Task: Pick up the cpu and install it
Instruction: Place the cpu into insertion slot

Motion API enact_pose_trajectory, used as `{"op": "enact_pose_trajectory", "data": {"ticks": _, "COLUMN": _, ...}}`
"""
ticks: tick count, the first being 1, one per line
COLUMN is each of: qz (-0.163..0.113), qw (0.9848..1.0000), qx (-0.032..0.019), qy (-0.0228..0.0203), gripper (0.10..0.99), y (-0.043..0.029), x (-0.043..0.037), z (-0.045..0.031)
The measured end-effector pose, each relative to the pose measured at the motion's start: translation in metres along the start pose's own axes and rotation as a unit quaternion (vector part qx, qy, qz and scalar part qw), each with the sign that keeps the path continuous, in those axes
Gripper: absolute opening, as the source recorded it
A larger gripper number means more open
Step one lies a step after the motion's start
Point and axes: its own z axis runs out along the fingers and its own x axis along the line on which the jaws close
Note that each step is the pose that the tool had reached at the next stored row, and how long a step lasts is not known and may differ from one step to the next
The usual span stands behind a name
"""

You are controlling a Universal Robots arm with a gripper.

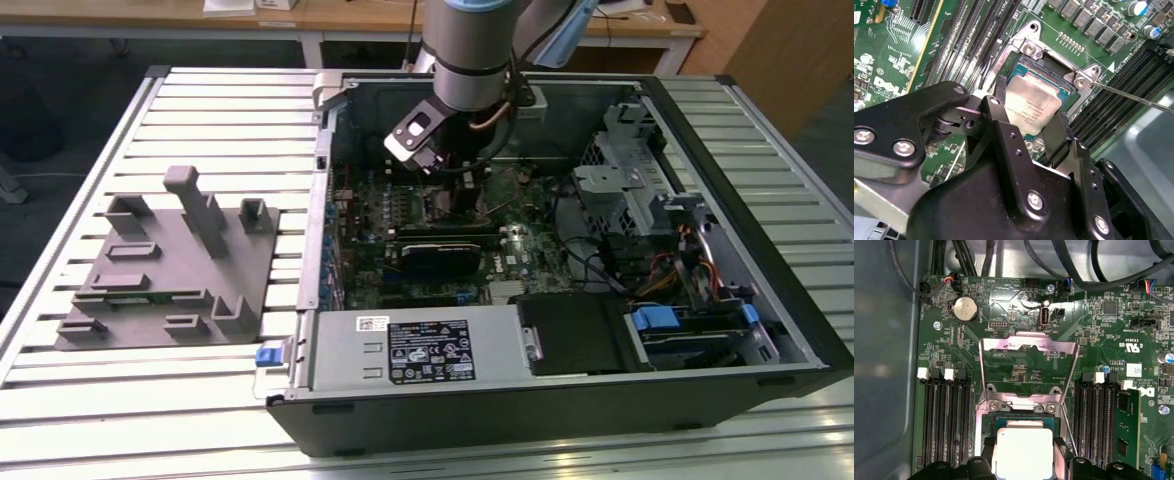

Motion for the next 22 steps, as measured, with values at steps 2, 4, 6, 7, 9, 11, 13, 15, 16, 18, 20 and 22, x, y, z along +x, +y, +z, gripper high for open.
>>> {"op": "enact_pose_trajectory", "data": {"ticks": 2, "qz": 0.0, "qw": 1.0, "qx": 0.0, "qy": 0.0, "gripper": 0.537, "y": 0.0, "x": 0.0, "z": 0.0014}}
{"op": "enact_pose_trajectory", "data": {"ticks": 4, "qz": 0.0, "qw": 1.0, "qx": 0.0, "qy": 0.0, "gripper": 0.537, "y": -0.0001, "x": 0.0001, "z": 0.0026}}
{"op": "enact_pose_trajectory", "data": {"ticks": 6, "qz": 0.0, "qw": 1.0, "qx": 0.0, "qy": 0.0, "gripper": 0.537, "y": -0.0001, "x": 0.0001, "z": 0.0039}}
{"op": "enact_pose_trajectory", "data": {"ticks": 7, "qz": 0.0, "qw": 1.0, "qx": 0.0, "qy": 0.0, "gripper": 0.537, "y": -0.0001, "x": 0.0001, "z": 0.0044}}
{"op": "enact_pose_trajectory", "data": {"ticks": 9, "qz": 0.0, "qw": 1.0, "qx": 0.0, "qy": -0.0001, "gripper": 0.537, "y": -0.0002, "x": 0.0, "z": 0.0052}}
{"op": "enact_pose_trajectory", "data": {"ticks": 11, "qz": 0.0, "qw": 1.0, "qx": 0.0001, "qy": -0.0001, "gripper": 0.537, "y": -0.0002, "x": 0.0, "z": 0.0052}}
{"op": "enact_pose_trajectory", "data": {"ticks": 13, "qz": 0.0, "qw": 1.0, "qx": 0.0, "qy": -0.0001, "gripper": 0.537, "y": -0.0002, "x": 0.0001, "z": 0.0053}}
{"op": "enact_pose_trajectory", "data": {"ticks": 15, "qz": 0.0, "qw": 1.0, "qx": 0.0, "qy": 0.0, "gripper": 0.537, "y": -0.0002, "x": 0.0001, "z": 0.0053}}
{"op": "enact_pose_trajectory", "data": {"ticks": 16, "qz": 0.0, "qw": 1.0, "qx": 0.0, "qy": 0.0, "gripper": 0.537, "y": -0.0002, "x": 0.0001, "z": 0.0053}}
{"op": "enact_pose_trajectory", "data": {"ticks": 18, "qz": 0.0, "qw": 1.0, "qx": 0.0, "qy": 0.0, "gripper": 0.537, "y": -0.0002, "x": 0.0001, "z": 0.0054}}
{"op": "enact_pose_trajectory", "data": {"ticks": 20, "qz": 0.0, "qw": 1.0, "qx": 0.0, "qy": 0.0, "gripper": 0.553, "y": -0.0002, "x": 0.0001, "z": 0.0054}}
{"op": "enact_pose_trajectory", "data": {"ticks": 22, "qz": 0.0, "qw": 1.0, "qx": 0.0, "qy": 0.0001, "gripper": 0.612, "y": -0.0001, "x": 0.0001, "z": 0.0055}}
